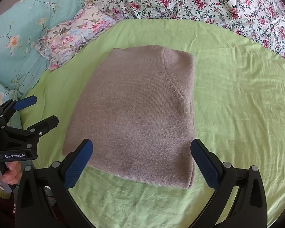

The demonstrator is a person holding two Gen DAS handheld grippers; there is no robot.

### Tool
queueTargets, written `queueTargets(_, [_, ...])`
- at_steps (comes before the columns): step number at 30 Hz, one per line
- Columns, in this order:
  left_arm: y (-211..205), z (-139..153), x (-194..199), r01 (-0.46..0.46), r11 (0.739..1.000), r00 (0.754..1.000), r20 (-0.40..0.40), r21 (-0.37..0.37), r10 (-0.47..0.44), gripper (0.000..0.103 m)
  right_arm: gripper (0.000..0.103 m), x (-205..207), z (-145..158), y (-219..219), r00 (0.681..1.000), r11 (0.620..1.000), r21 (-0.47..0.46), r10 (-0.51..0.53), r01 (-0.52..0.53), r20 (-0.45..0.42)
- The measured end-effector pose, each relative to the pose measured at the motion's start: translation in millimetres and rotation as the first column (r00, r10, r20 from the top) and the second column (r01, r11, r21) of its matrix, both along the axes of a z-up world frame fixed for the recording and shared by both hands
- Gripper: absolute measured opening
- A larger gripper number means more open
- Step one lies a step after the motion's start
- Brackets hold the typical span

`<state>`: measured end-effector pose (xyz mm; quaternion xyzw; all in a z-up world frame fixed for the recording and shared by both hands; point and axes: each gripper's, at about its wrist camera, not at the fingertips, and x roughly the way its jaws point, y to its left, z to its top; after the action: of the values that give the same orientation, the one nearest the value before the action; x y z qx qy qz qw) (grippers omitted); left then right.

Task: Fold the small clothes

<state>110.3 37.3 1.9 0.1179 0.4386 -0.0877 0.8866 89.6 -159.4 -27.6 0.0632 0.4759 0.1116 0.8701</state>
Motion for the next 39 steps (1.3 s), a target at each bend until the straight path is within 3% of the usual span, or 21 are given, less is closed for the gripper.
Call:
queueTargets(25, [0,2,3,0.010,1.000,1.000,-0.001,-0.007,-0.010,0.102,0.102,2,-2,-3,1.000,1.000,-0.015,-0.005,0.005,-0.001])
queueTargets(31, [-2,0,5,0.008,1.000,1.000,-0.001,-0.002,-0.008,0.102,0.102,4,2,-8,0.998,0.993,-0.100,-0.061,0.064,0.032])
queueTargets(39, [-3,0,9,0.004,1.000,1.000,0.022,0.005,-0.004,0.102,0.102,6,0,-11,0.998,0.993,-0.092,-0.066,0.068,0.024])
